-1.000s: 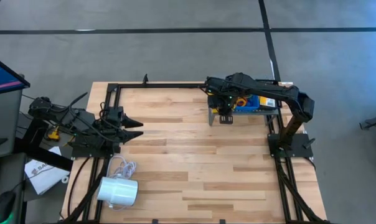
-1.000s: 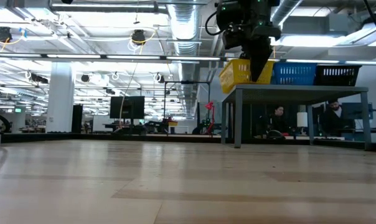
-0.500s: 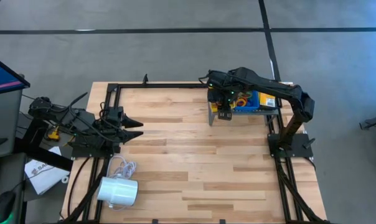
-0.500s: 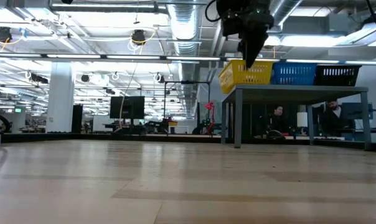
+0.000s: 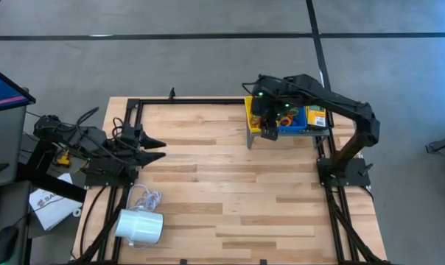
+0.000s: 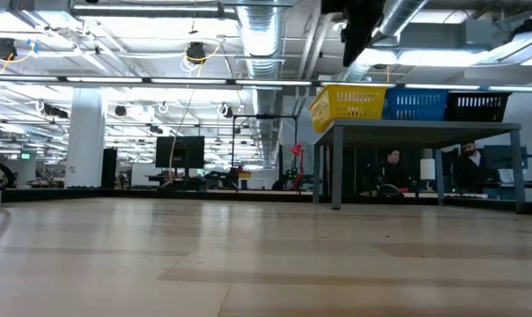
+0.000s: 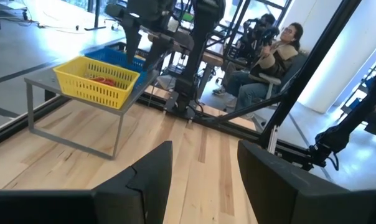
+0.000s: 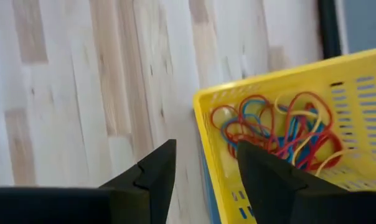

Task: Pick & Place Office Desk Supplies
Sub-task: Return to Home Position

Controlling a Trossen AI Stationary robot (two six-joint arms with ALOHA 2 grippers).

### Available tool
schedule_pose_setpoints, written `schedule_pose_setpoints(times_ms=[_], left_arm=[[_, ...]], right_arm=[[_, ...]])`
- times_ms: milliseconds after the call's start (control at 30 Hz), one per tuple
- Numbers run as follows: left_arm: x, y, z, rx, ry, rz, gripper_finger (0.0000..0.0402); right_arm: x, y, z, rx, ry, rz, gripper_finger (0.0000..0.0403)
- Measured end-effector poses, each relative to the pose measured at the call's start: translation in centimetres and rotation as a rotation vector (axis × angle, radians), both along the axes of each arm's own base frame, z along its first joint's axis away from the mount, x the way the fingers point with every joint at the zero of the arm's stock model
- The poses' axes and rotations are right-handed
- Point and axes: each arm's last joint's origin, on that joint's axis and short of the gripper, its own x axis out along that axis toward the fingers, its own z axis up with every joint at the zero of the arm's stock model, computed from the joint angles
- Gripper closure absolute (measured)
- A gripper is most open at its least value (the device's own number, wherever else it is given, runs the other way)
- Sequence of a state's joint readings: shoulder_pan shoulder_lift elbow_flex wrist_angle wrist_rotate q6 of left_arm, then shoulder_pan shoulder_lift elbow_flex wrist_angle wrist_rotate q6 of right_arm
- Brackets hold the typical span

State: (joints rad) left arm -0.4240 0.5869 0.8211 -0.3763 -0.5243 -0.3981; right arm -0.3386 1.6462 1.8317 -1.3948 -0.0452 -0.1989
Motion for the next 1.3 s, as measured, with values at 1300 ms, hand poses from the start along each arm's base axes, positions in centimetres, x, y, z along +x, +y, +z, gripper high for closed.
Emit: schedule_pose_setpoints(times_ms=[1300], left_arm=[[-1.1,1.2,-11.8,-0.053,-0.035,0.301,0.0229]], right_arm=[[-16.9,11.2,-7.2,0.394,-1.016,-0.066,0.0284]])
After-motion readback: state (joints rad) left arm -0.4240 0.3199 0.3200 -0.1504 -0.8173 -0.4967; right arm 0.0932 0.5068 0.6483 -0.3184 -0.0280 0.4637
